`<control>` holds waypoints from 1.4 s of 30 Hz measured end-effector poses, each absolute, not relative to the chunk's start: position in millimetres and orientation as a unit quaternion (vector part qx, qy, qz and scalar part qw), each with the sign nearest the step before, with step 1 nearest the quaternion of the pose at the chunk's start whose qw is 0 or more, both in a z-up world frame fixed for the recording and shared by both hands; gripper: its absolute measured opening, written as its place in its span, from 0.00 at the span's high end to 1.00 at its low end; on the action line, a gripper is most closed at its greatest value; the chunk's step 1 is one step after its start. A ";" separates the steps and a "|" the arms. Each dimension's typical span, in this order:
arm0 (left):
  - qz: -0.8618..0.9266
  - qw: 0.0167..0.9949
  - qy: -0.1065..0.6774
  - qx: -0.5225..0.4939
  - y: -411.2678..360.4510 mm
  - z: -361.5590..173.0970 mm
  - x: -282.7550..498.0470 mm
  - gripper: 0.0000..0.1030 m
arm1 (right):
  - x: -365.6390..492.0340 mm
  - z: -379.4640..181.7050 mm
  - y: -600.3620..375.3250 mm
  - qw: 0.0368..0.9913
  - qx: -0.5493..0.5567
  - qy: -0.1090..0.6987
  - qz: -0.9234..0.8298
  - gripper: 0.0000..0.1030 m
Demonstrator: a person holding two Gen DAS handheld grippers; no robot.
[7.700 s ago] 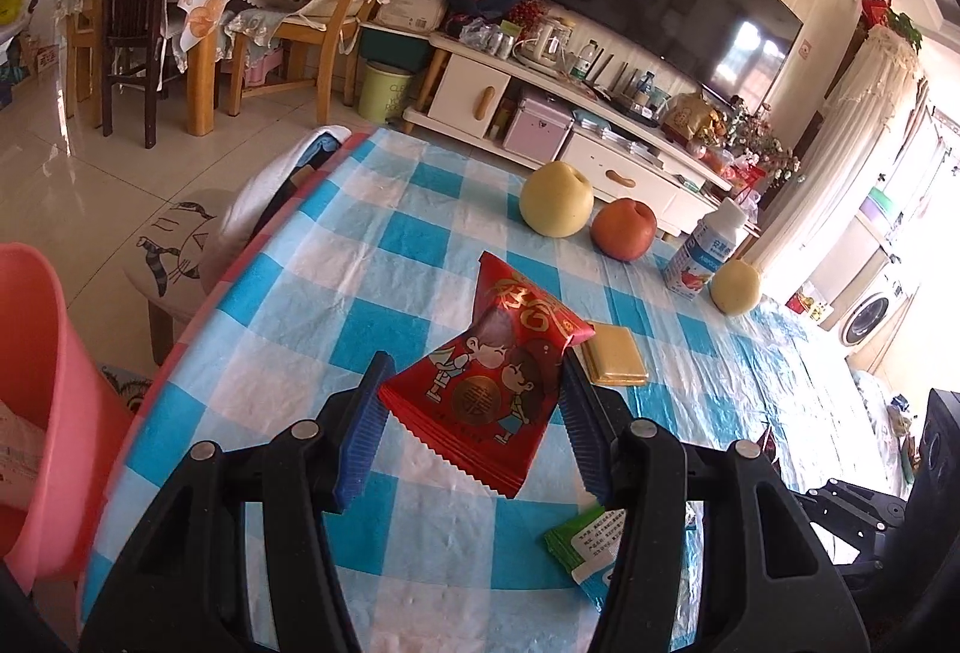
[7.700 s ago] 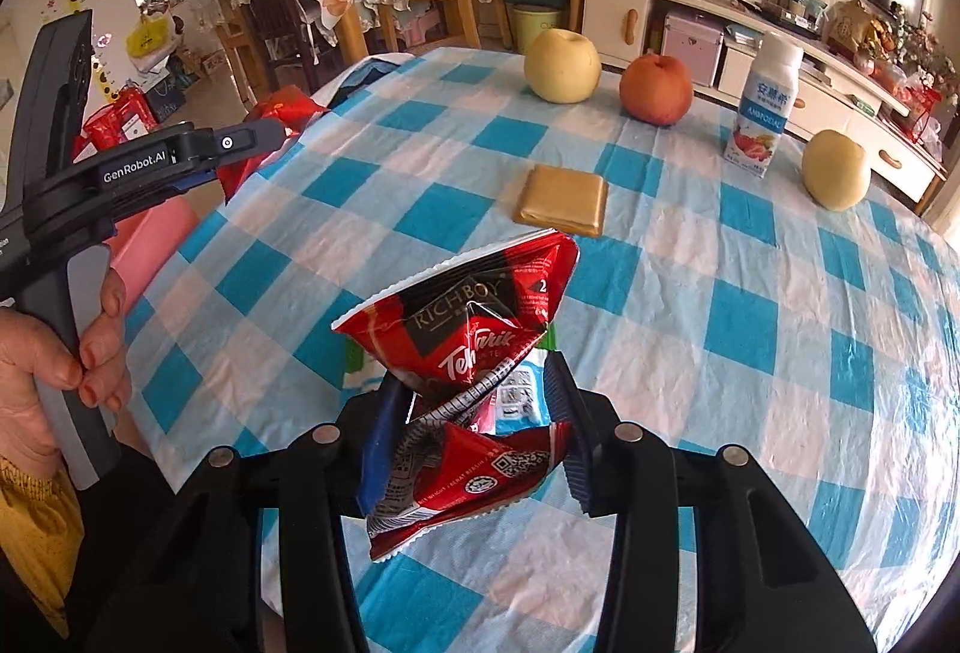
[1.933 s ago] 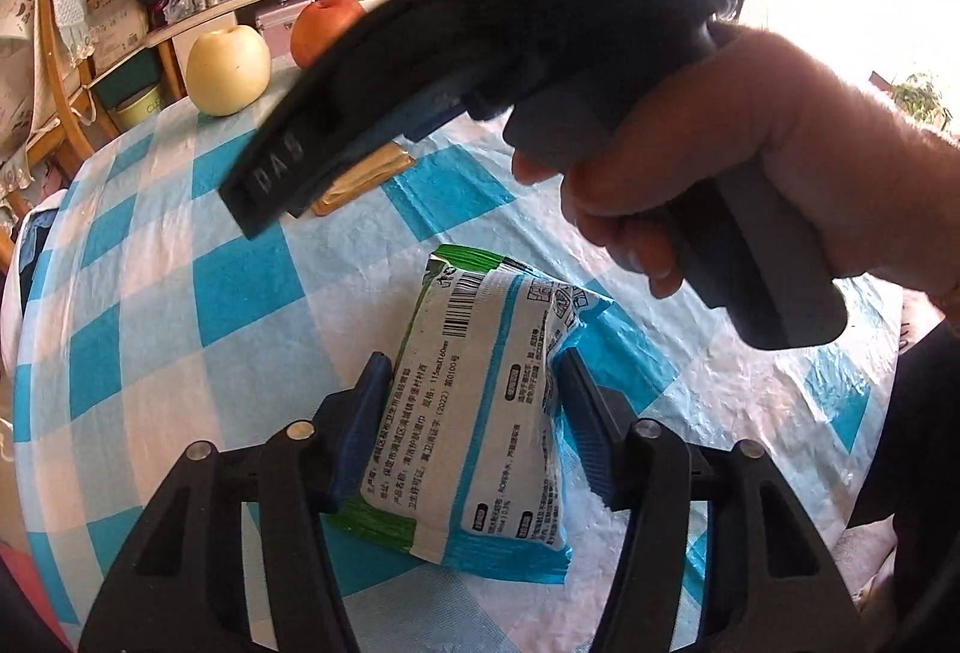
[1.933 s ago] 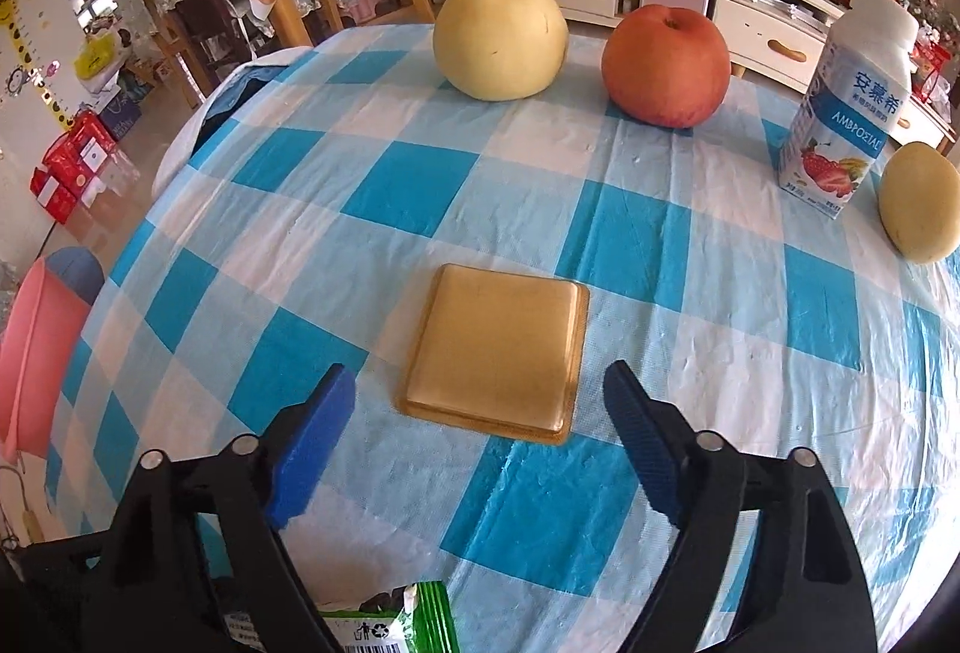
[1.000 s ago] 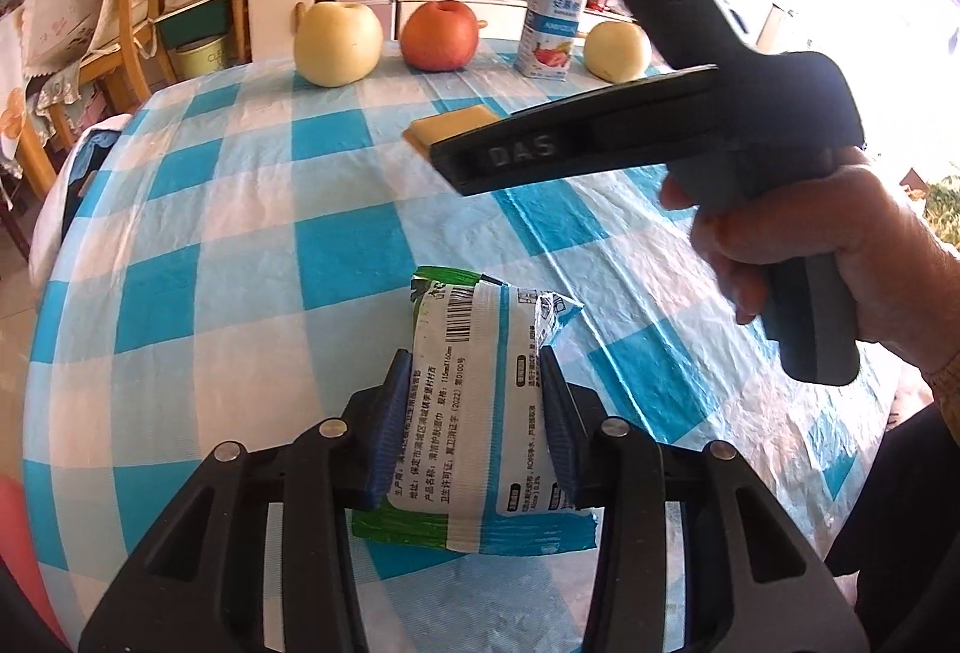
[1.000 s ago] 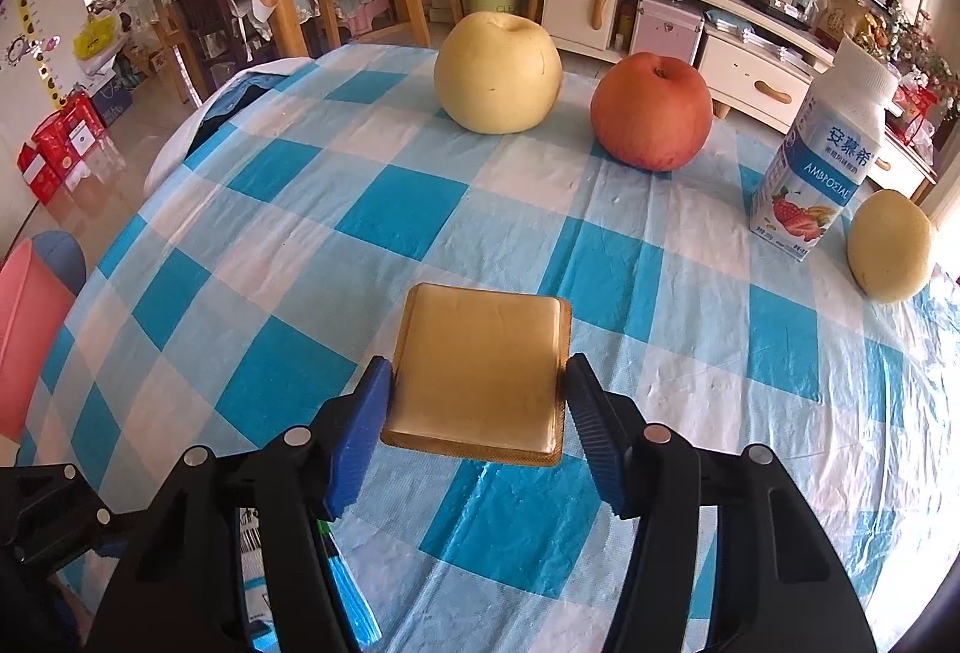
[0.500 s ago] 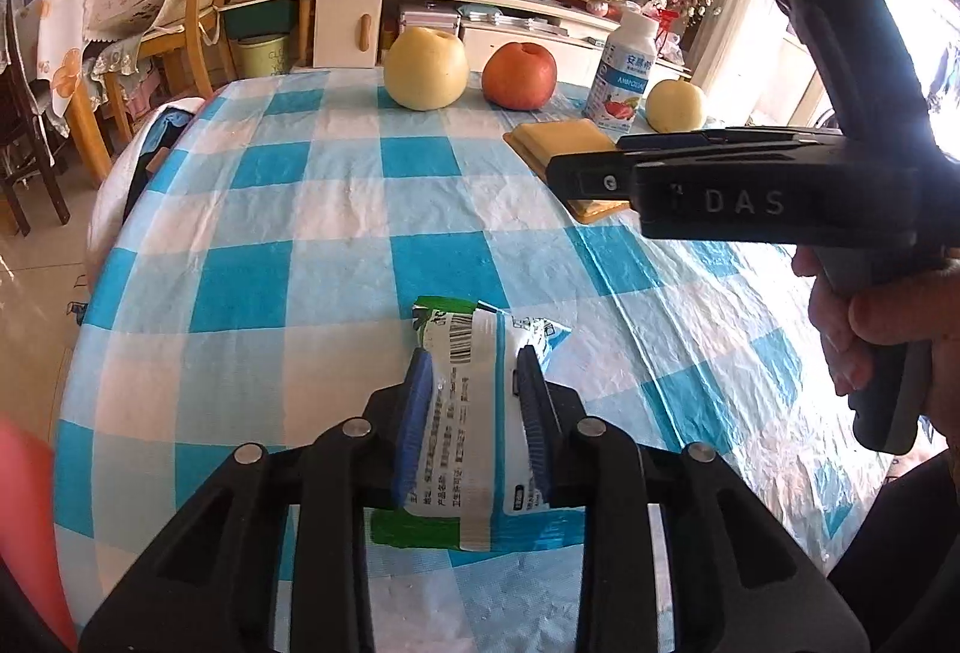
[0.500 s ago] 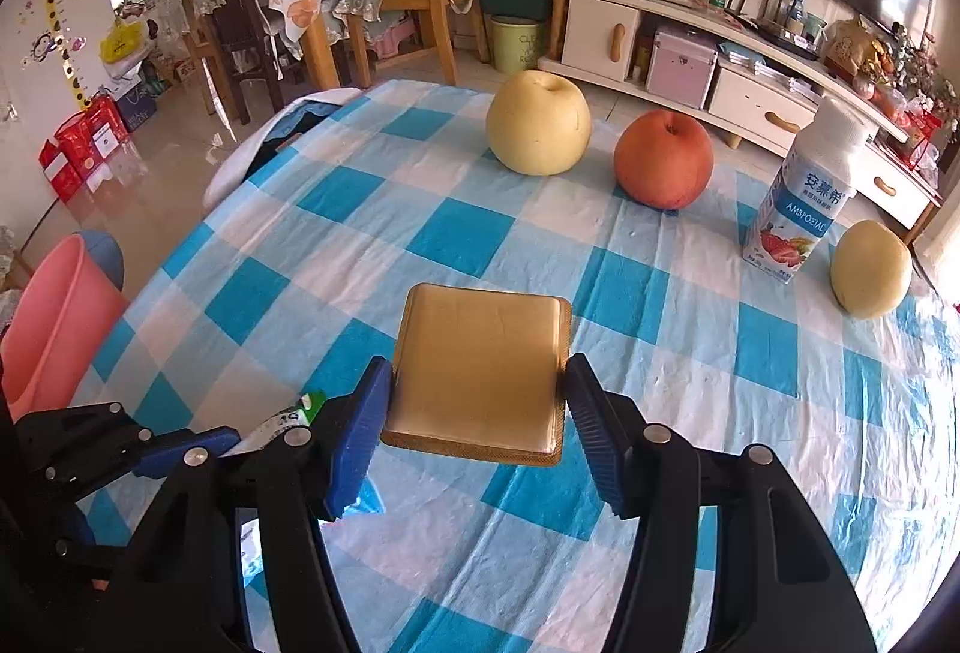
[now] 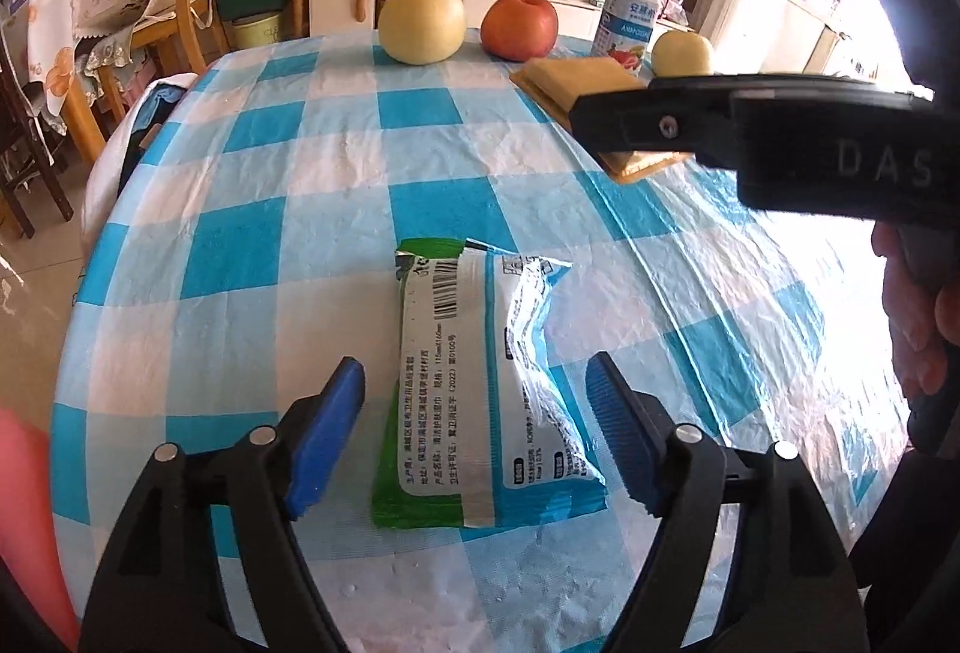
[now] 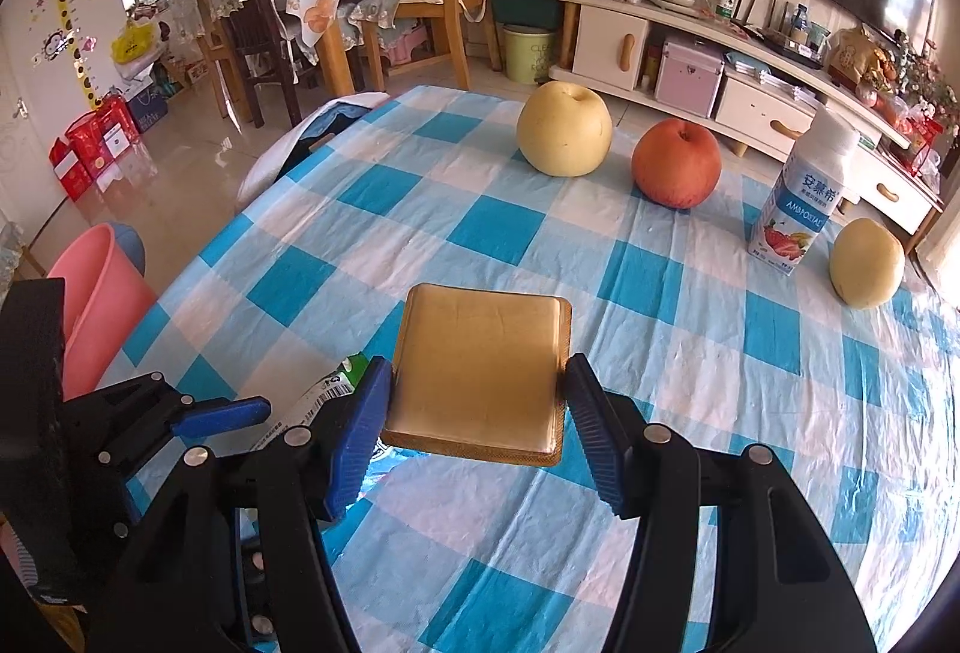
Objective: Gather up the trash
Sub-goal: 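Lift and carry the wipes pack and yellow square over the pink bucket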
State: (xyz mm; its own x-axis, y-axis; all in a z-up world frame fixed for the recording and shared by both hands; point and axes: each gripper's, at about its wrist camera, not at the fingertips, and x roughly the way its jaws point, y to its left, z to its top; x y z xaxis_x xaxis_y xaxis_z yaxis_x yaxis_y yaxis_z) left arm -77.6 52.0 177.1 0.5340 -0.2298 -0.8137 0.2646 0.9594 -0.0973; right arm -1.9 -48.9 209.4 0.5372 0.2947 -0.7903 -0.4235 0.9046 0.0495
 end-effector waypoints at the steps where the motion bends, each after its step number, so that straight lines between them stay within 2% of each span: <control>1: -0.139 0.874 0.465 0.029 49.2 174.2 -76.8 0.25 | -2.0 209.3 -48.9 0.873 -0.074 0.435 0.206 0.42; 4: -0.130 0.875 0.464 0.042 46.1 171.5 -74.7 0.26 | -3.3 209.7 -48.7 0.873 -0.074 0.435 0.206 0.42; 7: -0.121 0.880 0.459 0.016 54.7 174.5 -71.5 0.51 | -4.3 209.8 -48.2 0.873 -0.075 0.435 0.206 0.42; 13: -0.104 0.887 0.450 -0.011 62.4 179.1 -73.2 0.64 | -7.6 211.0 -46.9 0.874 -0.077 0.431 0.210 0.42; 29: -0.047 0.912 0.396 -0.090 111.3 209.4 -87.5 0.66 | -25.2 230.8 -24.4 0.879 -0.087 0.406 0.235 0.42; 42: 0.107 0.932 0.304 -0.165 197.6 242.4 -114.8 0.66 | -44.7 255.8 26.3 0.878 -0.100 0.375 0.281 0.42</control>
